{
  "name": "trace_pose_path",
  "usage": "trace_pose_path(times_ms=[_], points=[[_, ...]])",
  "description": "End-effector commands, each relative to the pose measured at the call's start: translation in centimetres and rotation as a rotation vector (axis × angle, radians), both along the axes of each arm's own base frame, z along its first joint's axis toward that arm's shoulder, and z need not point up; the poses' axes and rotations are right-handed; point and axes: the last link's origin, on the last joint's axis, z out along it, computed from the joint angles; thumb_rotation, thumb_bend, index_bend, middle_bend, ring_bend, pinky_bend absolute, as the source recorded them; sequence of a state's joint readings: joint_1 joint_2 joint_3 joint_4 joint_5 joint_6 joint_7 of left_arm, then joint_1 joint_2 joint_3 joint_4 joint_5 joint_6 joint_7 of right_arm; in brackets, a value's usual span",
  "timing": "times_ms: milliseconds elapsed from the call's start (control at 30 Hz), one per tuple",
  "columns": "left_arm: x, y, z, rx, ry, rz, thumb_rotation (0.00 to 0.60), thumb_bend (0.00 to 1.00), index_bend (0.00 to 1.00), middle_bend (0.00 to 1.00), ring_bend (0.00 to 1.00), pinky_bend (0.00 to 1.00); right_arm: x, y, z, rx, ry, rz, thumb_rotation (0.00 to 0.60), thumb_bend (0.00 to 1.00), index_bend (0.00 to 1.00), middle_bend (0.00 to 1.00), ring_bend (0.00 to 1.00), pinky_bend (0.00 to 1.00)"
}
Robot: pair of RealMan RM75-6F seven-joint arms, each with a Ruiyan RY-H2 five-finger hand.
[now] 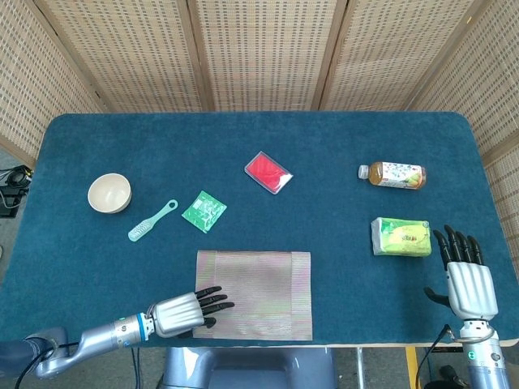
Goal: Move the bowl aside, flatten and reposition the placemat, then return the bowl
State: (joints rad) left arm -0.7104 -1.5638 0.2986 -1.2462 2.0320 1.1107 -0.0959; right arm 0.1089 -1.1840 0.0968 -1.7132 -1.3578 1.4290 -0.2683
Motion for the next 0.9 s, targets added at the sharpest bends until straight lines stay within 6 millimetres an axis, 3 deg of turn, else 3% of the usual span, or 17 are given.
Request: trace_pose_path(times_ms=[33, 900], points=[[0.1, 0.1, -0.2, 0.000, 0.002, 0.000, 0.600, 0.23, 0.42, 0.00, 0.00, 0.00, 0.0, 0.0, 0.0, 0.000, 0.000, 0.000, 0.600, 0.00, 0.00, 0.00, 0.00, 0.00], [1.6, 0.4, -0.7, 0.005, 0.012, -0.002, 0.600, 0.26, 0.43, 0.00, 0.00, 0.00, 0.0, 0.1, 0.0, -0.002, 0.004, -0.004, 0.600, 0.00, 0.00, 0.00, 0.00, 0.00]])
